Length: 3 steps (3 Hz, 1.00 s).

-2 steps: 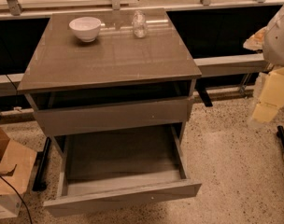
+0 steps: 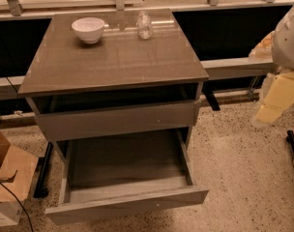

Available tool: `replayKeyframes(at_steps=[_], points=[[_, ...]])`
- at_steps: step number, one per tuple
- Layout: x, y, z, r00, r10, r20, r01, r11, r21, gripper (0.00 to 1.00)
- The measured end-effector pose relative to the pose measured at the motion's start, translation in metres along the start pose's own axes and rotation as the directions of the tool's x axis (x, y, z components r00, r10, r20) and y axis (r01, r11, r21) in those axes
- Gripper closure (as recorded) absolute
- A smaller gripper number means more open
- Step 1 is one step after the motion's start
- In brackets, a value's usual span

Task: Close middle drawer

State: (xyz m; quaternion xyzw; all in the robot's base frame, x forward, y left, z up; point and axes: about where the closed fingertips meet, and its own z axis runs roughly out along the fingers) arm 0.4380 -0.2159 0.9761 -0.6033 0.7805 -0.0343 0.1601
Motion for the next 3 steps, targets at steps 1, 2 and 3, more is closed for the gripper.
replayKeyframes(at_steps=[1,2,3], points=[[-0.002,0.016,0.026,1.0,-0.005,0.015,0.005,0.9985,-0.055,0.42],[-0.004,0.044,0.068,0.998,-0.014,0.056,0.02,0.9934,-0.113,0.66],[0.0,0.068,0.119,0.995,0.013,0.096,0.003,0.9855,-0.17,0.88]])
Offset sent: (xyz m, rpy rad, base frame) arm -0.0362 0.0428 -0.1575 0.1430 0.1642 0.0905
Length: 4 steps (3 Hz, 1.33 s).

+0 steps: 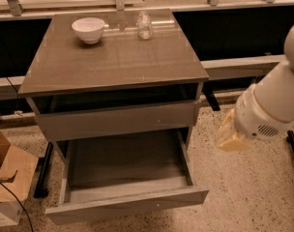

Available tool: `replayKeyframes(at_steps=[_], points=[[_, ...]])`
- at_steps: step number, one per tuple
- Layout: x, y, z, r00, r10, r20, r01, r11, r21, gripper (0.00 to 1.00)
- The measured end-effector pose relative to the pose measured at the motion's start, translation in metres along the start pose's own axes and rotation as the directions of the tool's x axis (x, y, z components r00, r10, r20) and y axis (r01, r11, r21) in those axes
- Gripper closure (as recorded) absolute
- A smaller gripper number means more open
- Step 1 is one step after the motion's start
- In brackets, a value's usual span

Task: Close middle drawer

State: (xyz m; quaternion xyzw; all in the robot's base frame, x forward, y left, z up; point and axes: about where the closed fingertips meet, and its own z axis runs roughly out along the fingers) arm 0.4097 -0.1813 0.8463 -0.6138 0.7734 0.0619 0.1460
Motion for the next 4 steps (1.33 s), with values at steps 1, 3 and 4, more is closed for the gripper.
replayKeyframes(at_steps=[1,3,4], points=[[0.004,0.003,0.013,1.0,0.009,0.003,-0.009,1.0,-0.003,1.0],[0.005,0.019,0.078,0.999,0.043,0.017,-0.041,0.994,-0.101,1.0],[0.001,0.033,0.126,0.998,0.04,0.041,-0.033,0.9861,-0.163,1.0]])
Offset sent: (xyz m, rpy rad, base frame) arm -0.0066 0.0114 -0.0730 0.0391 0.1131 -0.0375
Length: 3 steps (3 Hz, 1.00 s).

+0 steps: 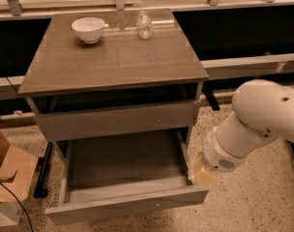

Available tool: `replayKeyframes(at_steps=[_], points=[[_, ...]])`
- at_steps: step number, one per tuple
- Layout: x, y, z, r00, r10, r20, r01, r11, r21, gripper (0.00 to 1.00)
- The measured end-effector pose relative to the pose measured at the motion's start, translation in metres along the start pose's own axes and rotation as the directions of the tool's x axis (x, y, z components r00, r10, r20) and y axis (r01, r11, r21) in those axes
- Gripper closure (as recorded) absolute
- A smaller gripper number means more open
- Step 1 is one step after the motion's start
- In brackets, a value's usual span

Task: Close middle drawer

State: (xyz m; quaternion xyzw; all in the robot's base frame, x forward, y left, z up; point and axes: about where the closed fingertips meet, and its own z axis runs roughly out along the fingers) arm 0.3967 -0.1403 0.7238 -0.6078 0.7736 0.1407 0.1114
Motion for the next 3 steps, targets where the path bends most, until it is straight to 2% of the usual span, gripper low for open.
replayKeyframes(at_steps=[2,3], points=[[0.009,0.012,0.106,0.996,0.075,0.04,-0.073,0.9952,-0.065,1.0],[0.019,0.01,0.146,0.992,0.112,0.051,-0.107,0.9904,-0.088,1.0]])
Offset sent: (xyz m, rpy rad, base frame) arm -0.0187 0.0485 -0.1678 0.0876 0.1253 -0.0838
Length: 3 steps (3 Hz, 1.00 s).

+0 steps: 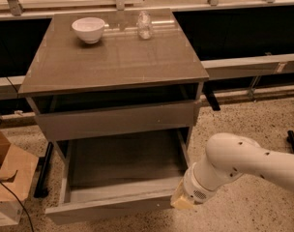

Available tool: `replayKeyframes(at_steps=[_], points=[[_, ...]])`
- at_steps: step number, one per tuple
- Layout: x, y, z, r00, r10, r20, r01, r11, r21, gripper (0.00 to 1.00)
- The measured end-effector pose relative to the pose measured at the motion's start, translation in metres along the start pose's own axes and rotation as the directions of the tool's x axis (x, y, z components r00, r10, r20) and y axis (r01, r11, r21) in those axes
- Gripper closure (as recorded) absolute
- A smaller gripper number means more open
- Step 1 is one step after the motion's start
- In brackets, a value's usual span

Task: Close middle drawer

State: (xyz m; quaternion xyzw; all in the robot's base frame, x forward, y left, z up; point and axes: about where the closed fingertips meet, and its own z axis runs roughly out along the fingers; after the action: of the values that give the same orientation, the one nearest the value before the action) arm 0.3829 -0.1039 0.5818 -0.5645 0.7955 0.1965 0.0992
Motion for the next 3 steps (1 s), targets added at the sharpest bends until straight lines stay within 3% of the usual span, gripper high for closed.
replayKeyframes(at_steps=[2,3], points=[[0.003,-0.003,0.015,1.0,0.025,-0.006,-0.025,0.9995,-0.017,1.0],[-0.002,-0.016,0.046,1.0,0.028,-0.005,-0.028,0.9991,-0.032,1.0]])
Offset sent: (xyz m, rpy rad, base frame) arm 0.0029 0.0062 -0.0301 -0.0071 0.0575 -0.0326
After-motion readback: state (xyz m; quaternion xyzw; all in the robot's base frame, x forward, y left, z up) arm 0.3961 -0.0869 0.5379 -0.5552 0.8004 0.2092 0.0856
